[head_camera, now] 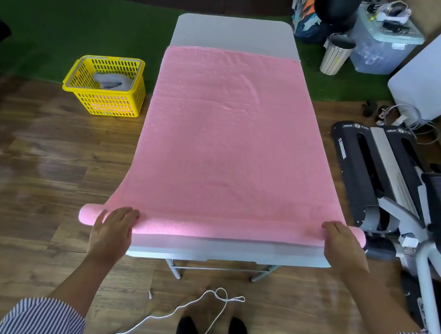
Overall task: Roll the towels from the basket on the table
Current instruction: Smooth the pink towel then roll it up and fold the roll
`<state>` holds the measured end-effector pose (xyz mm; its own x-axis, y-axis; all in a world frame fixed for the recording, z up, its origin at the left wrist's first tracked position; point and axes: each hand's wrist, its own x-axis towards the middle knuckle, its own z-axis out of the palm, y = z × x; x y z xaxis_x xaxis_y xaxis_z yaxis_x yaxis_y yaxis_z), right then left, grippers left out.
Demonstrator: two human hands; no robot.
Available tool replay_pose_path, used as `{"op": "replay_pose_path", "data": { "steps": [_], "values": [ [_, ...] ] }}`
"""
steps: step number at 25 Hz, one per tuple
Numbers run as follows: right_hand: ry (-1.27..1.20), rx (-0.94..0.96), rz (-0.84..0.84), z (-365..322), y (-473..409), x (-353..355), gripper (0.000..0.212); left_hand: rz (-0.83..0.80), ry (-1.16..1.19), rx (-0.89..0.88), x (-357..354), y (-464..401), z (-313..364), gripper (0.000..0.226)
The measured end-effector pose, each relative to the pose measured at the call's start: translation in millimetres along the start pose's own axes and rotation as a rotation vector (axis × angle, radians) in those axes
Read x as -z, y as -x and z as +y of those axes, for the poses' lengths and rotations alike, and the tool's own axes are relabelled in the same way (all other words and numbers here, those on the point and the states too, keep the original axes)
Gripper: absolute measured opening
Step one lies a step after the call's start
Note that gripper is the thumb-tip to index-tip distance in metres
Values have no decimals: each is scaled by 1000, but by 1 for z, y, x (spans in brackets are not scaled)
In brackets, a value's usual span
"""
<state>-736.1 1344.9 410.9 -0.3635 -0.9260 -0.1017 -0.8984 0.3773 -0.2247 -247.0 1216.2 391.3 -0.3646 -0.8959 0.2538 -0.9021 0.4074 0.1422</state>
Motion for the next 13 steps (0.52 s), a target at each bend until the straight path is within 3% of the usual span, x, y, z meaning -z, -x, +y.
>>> {"op": "replay_pose_path", "data": {
  "steps": [5, 10, 13],
  "values": [
    [37, 33, -58, -6, 6, -1, 39, -96, 56, 20, -6, -3, 1, 49],
    [108, -37, -189, -5, 1, 6, 24, -143, 21, -28, -1, -4, -4, 27],
    [146, -45, -245, -8, -4, 13, 26, -143, 21, -46, 1, -11, -12, 31]
  ]
}}
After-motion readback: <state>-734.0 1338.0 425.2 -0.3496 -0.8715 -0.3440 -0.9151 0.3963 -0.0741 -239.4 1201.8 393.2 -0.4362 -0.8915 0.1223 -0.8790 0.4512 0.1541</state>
